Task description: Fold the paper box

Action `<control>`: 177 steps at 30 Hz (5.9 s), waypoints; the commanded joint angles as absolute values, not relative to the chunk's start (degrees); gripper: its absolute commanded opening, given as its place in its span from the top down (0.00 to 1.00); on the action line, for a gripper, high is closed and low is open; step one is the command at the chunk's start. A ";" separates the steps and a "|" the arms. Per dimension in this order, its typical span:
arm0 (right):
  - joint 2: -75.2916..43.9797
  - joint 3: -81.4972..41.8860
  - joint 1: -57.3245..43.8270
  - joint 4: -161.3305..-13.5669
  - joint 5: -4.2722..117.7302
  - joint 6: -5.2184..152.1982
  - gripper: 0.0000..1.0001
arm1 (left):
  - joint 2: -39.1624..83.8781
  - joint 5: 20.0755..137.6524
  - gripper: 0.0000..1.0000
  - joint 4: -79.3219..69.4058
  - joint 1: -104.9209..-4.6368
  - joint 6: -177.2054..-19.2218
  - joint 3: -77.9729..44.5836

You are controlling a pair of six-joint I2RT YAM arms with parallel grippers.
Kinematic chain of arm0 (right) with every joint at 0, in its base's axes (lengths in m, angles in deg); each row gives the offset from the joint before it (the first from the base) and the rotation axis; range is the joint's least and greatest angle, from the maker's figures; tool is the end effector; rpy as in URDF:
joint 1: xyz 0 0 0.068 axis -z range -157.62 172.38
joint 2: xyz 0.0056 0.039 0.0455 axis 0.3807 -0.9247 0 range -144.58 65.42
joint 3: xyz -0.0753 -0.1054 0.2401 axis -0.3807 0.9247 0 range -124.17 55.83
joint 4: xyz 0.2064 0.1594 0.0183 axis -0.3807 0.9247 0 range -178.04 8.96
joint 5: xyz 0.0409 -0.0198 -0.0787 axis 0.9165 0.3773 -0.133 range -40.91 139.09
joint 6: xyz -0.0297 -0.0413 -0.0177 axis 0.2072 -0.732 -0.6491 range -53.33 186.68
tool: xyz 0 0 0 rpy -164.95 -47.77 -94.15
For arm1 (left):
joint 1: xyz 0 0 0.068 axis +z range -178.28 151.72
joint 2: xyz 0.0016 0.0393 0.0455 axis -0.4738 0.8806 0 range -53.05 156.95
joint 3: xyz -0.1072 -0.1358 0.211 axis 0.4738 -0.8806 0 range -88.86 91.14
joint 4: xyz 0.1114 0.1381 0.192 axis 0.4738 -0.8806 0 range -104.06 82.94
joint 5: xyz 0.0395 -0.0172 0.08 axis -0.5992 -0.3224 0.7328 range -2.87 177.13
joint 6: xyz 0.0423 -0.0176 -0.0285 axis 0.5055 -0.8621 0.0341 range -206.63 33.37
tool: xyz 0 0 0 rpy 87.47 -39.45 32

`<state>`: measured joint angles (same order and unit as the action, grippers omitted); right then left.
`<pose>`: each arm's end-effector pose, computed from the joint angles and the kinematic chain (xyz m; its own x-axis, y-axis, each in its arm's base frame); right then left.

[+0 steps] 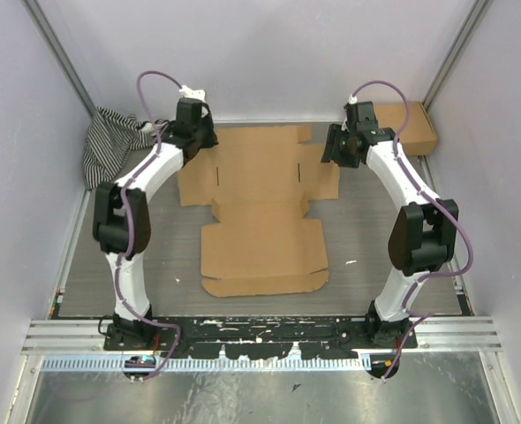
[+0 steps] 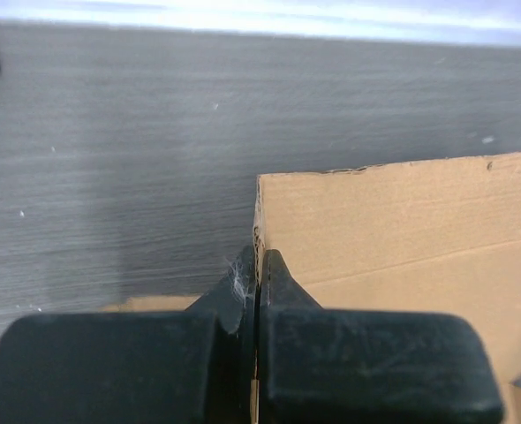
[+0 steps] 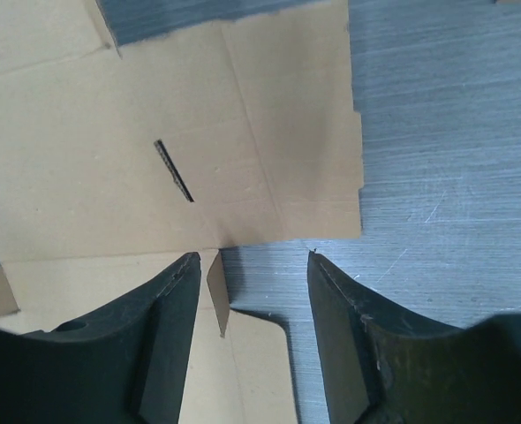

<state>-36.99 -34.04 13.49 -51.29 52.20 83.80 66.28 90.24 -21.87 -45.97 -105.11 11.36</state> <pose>0.3953 0.0638 0.2937 -0.7716 0.1770 -0.6110 0.0398 0.9721 0.2313 0.4687 -0.1474 0.2591 -0.5867 -0.1450 -0.7967 0.0787 0.9690 -0.2343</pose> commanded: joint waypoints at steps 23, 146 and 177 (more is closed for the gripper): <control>-24.62 -43.67 13.64 -39.38 59.33 78.10 0.42 | 35.19 87.47 1.00 35.87 -52.98 -89.36 -36.73; -5.84 -11.40 1.05 -80.39 47.16 75.63 0.49 | 24.86 105.39 1.00 6.53 -54.49 -100.25 -39.93; -18.70 4.59 15.53 -91.56 72.37 73.53 0.61 | 32.79 108.00 1.00 24.26 -54.21 -101.56 -42.17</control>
<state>-23.59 2.57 19.68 -89.34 73.84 75.60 32.12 104.27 32.01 -54.37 -100.20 -46.91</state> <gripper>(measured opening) 0.389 0.012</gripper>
